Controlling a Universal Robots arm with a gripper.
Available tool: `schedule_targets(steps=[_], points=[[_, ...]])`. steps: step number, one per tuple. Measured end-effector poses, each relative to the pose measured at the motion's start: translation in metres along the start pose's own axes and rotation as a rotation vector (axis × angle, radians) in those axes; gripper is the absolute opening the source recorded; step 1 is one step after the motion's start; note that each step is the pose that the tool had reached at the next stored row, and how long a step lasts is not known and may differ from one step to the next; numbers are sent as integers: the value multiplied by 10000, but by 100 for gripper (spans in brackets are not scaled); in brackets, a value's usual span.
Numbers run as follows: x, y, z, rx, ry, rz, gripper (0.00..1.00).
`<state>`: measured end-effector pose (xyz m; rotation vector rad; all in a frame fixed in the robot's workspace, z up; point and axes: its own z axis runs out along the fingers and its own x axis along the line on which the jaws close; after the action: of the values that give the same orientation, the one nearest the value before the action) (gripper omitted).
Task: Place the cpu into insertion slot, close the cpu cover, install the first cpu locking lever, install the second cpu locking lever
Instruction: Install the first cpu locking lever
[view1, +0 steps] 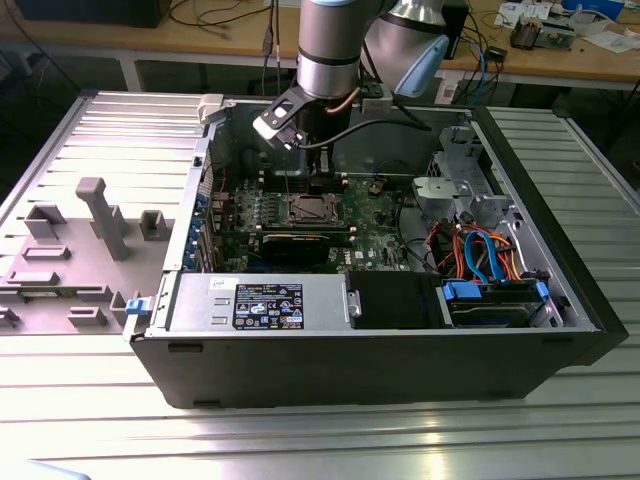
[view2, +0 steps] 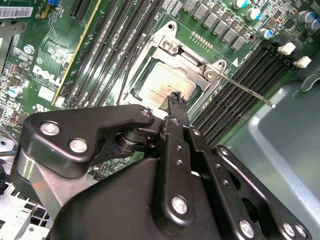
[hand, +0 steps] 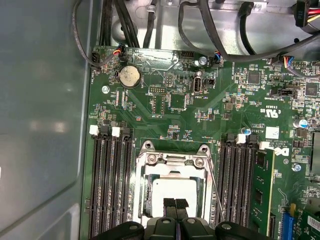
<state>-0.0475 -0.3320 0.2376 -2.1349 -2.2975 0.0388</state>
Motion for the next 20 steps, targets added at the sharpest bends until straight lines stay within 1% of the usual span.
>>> schedule_targets(steps=[2,4,6,8,10,11,12,14,17,19,20], points=[[-1,-1,-11,3,-3,0,11],[-1,-1,-42,1,0,0,11],[-1,-2,-87,0,2,0,11],[-3,-4,-169,0,1,0,11],[-3,-5,-203,0,5,0,11],[-3,-5,-215,-1,16,0,11],[-3,-5,-216,-2,49,-30,11],[-3,-4,-216,-3,53,-315,11],[-4,-5,-217,-7,41,-752,11],[-3,-5,-217,-12,32,-1232,11],[-4,-5,-217,-13,28,-1376,11]])
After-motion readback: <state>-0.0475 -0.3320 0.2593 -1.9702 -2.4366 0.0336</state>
